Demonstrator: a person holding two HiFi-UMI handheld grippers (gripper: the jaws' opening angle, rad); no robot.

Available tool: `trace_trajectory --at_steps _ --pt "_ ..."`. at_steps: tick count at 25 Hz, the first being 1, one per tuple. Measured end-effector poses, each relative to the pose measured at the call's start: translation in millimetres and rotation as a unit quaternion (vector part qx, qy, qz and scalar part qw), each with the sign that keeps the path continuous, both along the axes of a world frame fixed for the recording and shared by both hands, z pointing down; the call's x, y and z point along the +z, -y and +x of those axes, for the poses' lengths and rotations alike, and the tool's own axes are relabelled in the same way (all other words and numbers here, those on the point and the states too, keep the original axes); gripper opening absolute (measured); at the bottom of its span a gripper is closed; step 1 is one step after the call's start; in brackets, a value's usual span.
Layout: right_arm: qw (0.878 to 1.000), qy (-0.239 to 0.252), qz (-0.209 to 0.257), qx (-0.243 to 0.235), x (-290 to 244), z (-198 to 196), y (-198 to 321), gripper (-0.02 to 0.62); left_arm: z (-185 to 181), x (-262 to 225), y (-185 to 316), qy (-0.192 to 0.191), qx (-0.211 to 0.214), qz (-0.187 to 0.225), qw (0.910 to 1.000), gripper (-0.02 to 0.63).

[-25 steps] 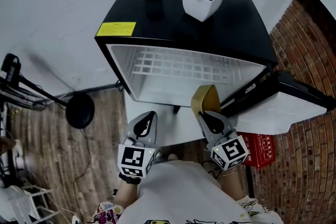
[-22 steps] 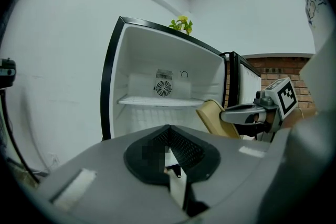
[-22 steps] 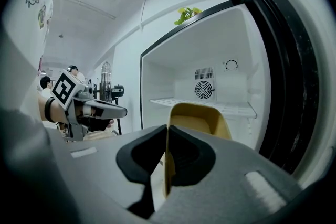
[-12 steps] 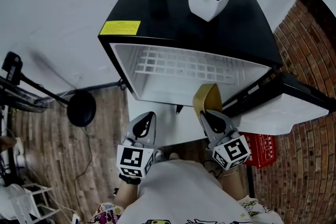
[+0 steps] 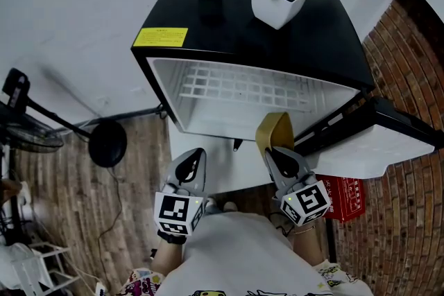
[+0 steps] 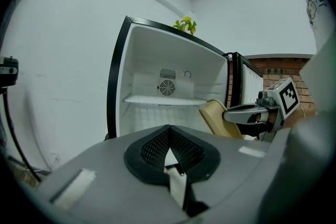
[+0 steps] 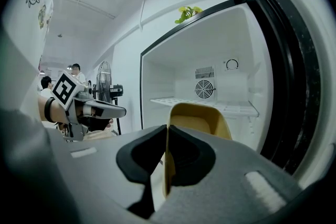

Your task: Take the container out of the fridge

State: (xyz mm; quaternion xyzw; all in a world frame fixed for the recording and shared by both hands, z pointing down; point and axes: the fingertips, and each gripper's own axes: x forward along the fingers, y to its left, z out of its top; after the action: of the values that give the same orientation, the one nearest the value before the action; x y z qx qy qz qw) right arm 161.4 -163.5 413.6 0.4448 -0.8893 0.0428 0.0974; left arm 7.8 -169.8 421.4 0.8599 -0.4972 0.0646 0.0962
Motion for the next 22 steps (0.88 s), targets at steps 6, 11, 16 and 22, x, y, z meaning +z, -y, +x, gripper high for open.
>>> trace_trajectory --at_steps 6,11,16,22 --pt "1.0 0.005 0.0 0.0 -0.5 -0.7 0.0 0.015 -2.0 0.1 -0.8 0.001 -0.002 -0.001 1.0 0.011" --pt "1.0 0.003 0.001 -0.002 -1.3 -2.6 -0.2 0.015 -4.2 -0.2 -1.4 0.001 -0.004 0.001 1.0 0.011" --pt "1.0 0.002 0.002 -0.003 -2.4 -3.0 0.1 0.015 -6.5 0.3 -2.0 0.001 -0.008 0.0 1.0 0.012" --pt "1.0 0.006 0.004 -0.003 -4.9 -2.5 1.3 0.015 -7.5 -0.5 -2.5 0.001 -0.01 0.002 0.9999 0.011"
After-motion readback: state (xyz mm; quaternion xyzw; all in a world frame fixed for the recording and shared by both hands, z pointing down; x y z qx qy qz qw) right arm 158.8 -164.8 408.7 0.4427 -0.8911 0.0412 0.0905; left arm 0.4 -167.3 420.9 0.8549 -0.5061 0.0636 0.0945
